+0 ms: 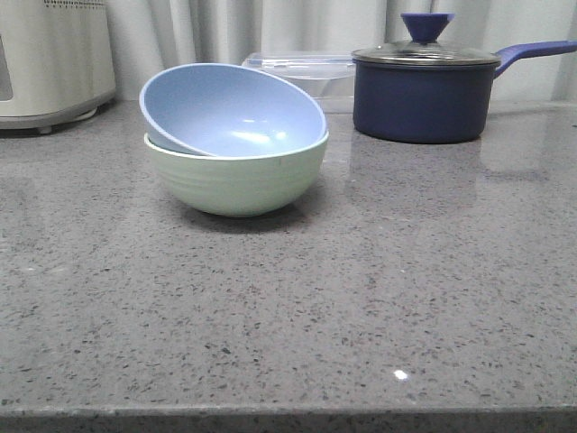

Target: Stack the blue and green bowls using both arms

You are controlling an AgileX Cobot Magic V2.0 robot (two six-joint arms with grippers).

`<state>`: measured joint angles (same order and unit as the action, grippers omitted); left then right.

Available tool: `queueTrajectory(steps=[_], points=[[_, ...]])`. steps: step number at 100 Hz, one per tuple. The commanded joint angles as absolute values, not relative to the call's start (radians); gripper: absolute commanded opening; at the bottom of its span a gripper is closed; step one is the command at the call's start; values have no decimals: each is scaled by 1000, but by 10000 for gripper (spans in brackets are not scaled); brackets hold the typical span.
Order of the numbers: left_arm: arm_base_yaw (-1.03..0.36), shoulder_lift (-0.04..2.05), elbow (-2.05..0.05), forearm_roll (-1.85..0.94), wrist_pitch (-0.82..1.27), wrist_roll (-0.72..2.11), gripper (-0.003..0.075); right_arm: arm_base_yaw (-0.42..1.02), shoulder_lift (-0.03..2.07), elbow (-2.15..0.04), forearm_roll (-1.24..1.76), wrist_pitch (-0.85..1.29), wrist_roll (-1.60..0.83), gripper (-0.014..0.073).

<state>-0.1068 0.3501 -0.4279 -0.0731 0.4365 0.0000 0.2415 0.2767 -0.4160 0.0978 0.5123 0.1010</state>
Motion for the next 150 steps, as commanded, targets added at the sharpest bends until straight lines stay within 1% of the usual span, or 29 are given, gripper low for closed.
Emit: queueTrajectory(steps=[1,12,98,116,131,150], points=[[-105,320,-428,-75,320,0,-20,235,232,-420,91,431,94,-74],[-105,290,-412,-75,321,0,-20,235,199,-418,91,450,94,-74],[-105,288,-412,-75,325,0,-20,235,198,-418,91,450,94,-74],[-103,279,-365,-70,311,0,-20,235,198,-418,91,450,94,-74],[-64,210,-279,-66,256,0,-20,235,198,-418,91,450,94,-74],[-20,127,-135,-57,67,0,-20,235,198,-418,91,450,94,-74]])
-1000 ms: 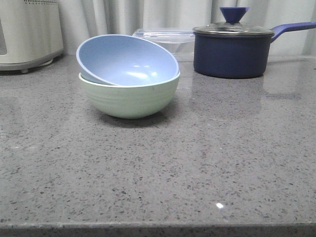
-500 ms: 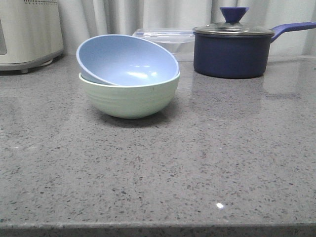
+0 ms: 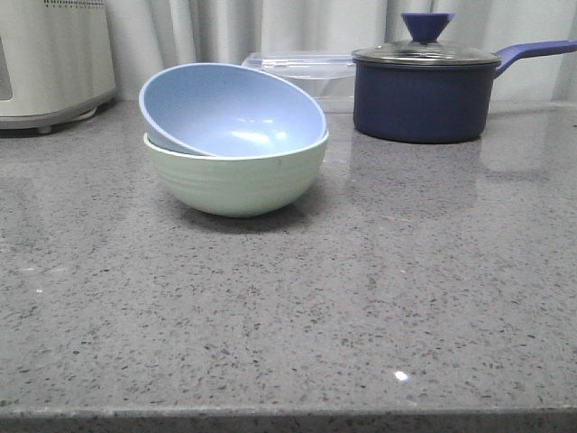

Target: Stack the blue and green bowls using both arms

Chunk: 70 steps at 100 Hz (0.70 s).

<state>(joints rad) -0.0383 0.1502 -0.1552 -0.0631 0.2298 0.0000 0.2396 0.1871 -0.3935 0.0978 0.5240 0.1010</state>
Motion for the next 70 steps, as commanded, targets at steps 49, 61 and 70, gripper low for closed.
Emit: queueTrajectory(steps=[49,61,70], points=[[10,-40,43,-55,10,0,-20,235,198,-418,91,452,94,-74],[10,-40,43,-55,10,0,-20,235,198,-418,91,452,94,-74],[10,-40,43,-55,10,0,-20,235,198,-418,91,452,94,-74]])
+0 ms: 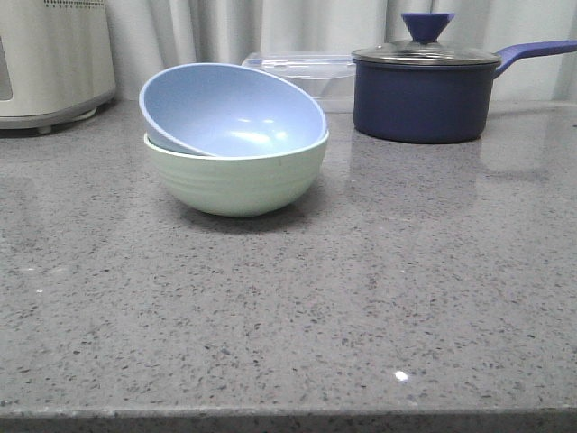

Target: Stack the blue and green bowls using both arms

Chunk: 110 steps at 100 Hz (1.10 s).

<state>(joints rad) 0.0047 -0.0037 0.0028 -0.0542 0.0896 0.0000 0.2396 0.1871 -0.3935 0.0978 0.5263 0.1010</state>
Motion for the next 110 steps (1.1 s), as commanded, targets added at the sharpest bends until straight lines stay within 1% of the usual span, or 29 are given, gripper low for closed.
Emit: queueTrajectory(steps=[1,97,110], points=[[10,-40,43,-55,10,0,-20,235,198,-418,91,452,94,-74],[10,-40,43,-55,10,0,-20,235,198,-418,91,452,94,-74],[10,-40,43,-55,10,0,-20,214,198,-409,49,414,94,-74]])
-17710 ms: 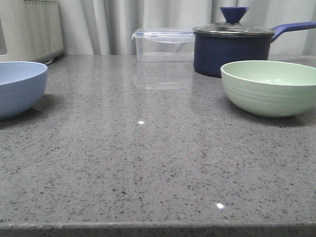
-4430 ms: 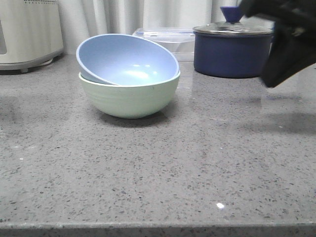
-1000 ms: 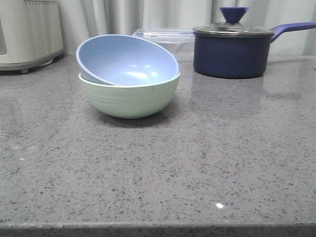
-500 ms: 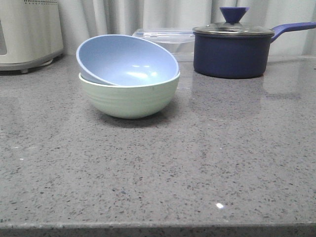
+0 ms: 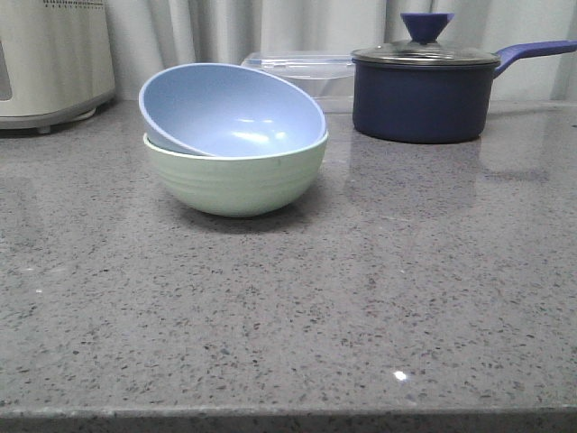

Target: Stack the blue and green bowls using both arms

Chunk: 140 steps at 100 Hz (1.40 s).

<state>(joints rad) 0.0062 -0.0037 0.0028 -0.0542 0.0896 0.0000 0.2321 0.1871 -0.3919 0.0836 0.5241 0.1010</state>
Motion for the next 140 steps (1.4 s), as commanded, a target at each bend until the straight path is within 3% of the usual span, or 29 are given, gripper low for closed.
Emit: queueTrajectory(steps=[1,33,65,108,140], points=[[10,-40,43,-55,10,0,-20,210,198,-406,45,404,94,-74],[10,-40,43,-55,10,0,-20,67,197,-235,30,34,94,-74],[10,-40,43,-55,10,0,-20,29,133,-36,29,-171,94,-74],[10,-40,43,-55,10,0,-20,29,-34,27,29,-110,94,-74],[10,-38,43,-55,10,0,-20,29,-29,27,29,-114,94,-74]])
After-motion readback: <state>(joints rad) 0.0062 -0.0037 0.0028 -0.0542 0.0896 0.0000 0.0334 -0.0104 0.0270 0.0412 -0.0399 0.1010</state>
